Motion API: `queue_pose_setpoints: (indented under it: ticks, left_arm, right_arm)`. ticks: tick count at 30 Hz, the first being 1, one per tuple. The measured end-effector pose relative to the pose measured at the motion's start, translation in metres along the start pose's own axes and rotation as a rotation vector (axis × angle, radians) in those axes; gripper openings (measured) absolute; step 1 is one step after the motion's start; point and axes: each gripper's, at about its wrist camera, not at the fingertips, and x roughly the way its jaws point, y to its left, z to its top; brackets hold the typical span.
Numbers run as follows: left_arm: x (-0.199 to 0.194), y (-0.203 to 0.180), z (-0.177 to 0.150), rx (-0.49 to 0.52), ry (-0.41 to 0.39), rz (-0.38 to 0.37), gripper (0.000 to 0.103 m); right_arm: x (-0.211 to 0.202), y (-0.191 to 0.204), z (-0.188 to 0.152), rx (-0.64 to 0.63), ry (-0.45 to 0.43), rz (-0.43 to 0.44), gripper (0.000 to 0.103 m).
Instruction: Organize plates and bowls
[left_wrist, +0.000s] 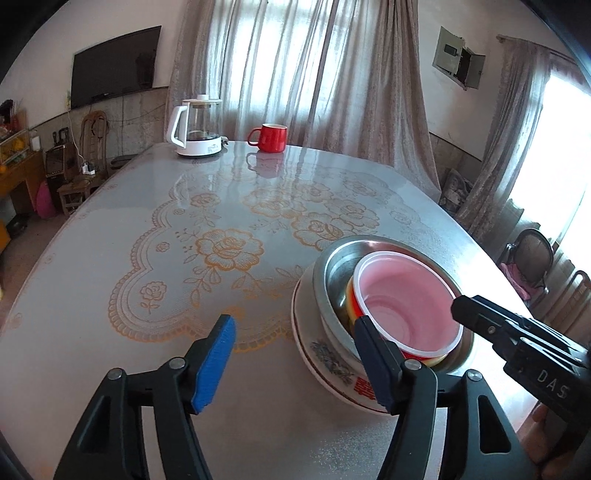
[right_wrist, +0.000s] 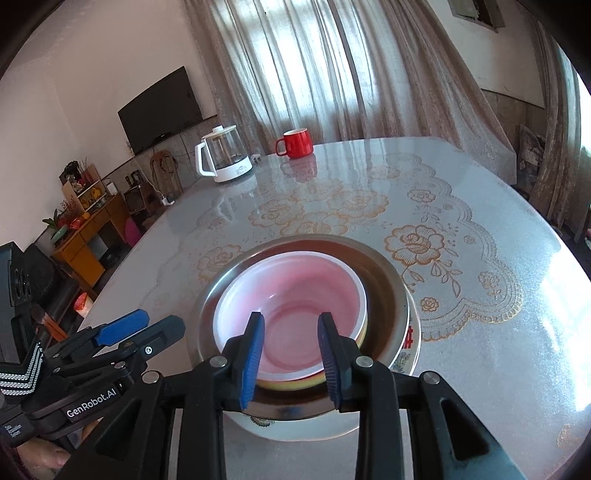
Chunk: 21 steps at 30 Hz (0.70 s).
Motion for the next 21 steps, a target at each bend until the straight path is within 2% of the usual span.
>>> queue_pose_setpoints:
  ticks: [2, 5, 8, 14, 21]
  left_arm:
    - [-0.005, 0.001, -0.005, -0.001, -0.023, 0.014, 0.078]
    - [-0.010, 0.001, -0.012, -0.007, -0.047, 0.050, 0.095]
    - [-0.014, 0.001, -0.018, -0.015, -0.054, 0.064, 0.101]
    - [-0.019, -0.006, -0.025, 0.014, -0.055, 0.084, 0.103]
    - [-0.026, -0.012, -0.025, 0.021, -0.093, 0.082, 0.103]
  right_arm:
    - [-0.009, 0.005, -0.003, -0.010, -0.044, -0.051, 0.034]
    - [-0.018, 0.012, -0.011, -0.017, -0.094, -0.113, 0.038]
    - [-0.020, 0.018, -0.021, -0.028, -0.115, -0.170, 0.040]
    - [-0.015, 0.016, -0.037, -0.011, -0.086, -0.208, 0.040]
    - [-0.023, 0.014, -0.038, -0.006, -0.114, -0.223, 0.040]
